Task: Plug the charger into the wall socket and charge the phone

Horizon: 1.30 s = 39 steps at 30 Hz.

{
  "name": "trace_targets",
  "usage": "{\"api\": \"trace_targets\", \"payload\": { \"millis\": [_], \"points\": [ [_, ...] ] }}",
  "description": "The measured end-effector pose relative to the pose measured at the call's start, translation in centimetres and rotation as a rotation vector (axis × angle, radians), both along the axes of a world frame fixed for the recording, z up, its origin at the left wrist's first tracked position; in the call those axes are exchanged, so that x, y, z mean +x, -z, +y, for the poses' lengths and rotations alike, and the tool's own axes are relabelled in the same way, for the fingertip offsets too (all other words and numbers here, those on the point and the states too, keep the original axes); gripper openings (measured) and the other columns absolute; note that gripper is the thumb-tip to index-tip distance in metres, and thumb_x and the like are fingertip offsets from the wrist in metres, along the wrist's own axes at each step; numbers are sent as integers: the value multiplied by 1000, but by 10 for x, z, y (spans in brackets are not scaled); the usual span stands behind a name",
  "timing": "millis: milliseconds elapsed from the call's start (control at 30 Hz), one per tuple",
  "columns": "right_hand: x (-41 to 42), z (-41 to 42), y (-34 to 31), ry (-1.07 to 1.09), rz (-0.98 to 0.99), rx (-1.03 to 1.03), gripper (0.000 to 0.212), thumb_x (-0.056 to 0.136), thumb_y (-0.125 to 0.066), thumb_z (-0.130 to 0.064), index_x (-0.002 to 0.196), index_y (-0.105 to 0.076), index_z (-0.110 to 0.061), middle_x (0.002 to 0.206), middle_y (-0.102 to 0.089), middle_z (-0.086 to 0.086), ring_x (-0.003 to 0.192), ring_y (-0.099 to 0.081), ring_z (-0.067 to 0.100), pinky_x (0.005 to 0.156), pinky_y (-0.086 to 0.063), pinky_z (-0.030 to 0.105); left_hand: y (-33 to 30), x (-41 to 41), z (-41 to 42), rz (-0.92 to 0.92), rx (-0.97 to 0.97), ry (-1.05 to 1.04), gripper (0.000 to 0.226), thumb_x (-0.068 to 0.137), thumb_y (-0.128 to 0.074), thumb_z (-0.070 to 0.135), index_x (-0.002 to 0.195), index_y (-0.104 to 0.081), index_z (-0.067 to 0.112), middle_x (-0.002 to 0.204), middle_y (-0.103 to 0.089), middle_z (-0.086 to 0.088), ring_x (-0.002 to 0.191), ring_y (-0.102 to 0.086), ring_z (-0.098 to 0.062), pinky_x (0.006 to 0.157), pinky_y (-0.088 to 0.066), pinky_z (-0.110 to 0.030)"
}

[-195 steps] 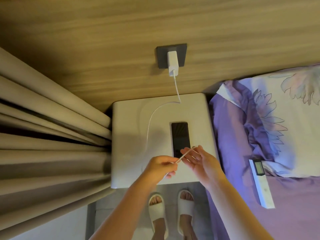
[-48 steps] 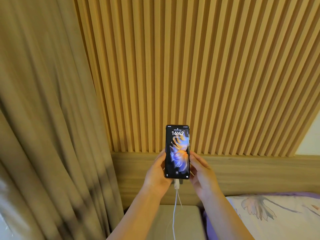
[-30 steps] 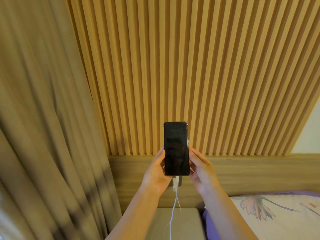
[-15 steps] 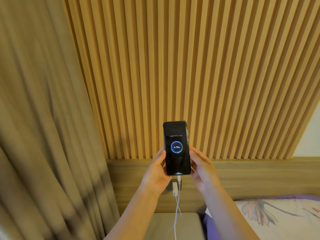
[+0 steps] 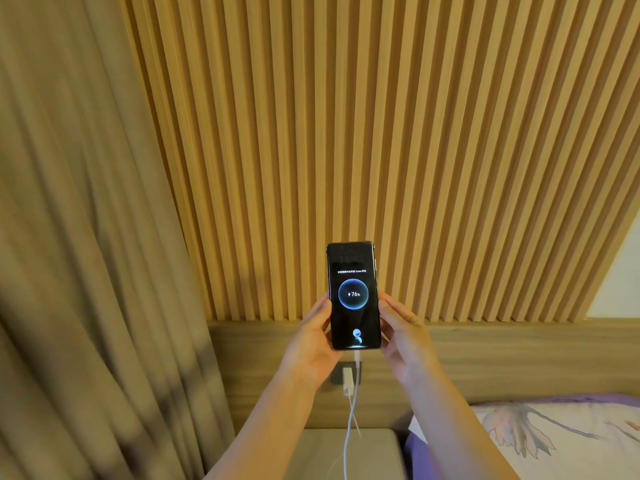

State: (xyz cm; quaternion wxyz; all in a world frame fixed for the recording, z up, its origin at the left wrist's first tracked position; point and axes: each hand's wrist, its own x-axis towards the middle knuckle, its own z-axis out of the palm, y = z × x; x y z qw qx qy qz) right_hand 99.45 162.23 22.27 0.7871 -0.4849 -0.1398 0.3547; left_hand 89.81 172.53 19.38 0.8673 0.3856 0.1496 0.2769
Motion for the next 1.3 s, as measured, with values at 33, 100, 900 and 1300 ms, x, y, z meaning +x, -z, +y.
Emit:
{"api": "trace_targets", "payload": {
  "millis": [33,100,900,1300],
  "points": [
    [1,0,0,-1,-1,-1,18,89,-58,-10,89,-73,-20,87,-76,-1,96,-65,20,77,-51,34,1,1,0,0,0,-1,33,96,-48,26,127,-60,30,132,-62,-8,125,-55,-30,108,-39,-54],
    [1,0,1,-1,-2,-4,18,89,-58,-10,90,-72,-20,92,-75,0,98,-65,20,80,-51,35,2,2,0,-3,-8,-1,33,96,-48,25,127,-60,30,132,-62,-8,125,-55,-30,107,-40,-54],
    [16,5,74,-55,81,-124,23,91,-55,-10,111,-66,-11,95,-70,4,84,-63,17,68,-46,28,56,9,-8,190,-175,-82,28,98,-45,20,118,-64,22,116,-69,-9,106,-64,-26,92,-49,-45],
    [17,-5,169,-82,200,-267,18,90,-54,-9,98,-70,-15,84,-73,-1,79,-64,16,65,-46,27,144,7,-19,471,-222,-69,21,95,-51,23,95,-72,28,97,-74,-1,89,-66,-21,77,-51,-37]
  ]
}}
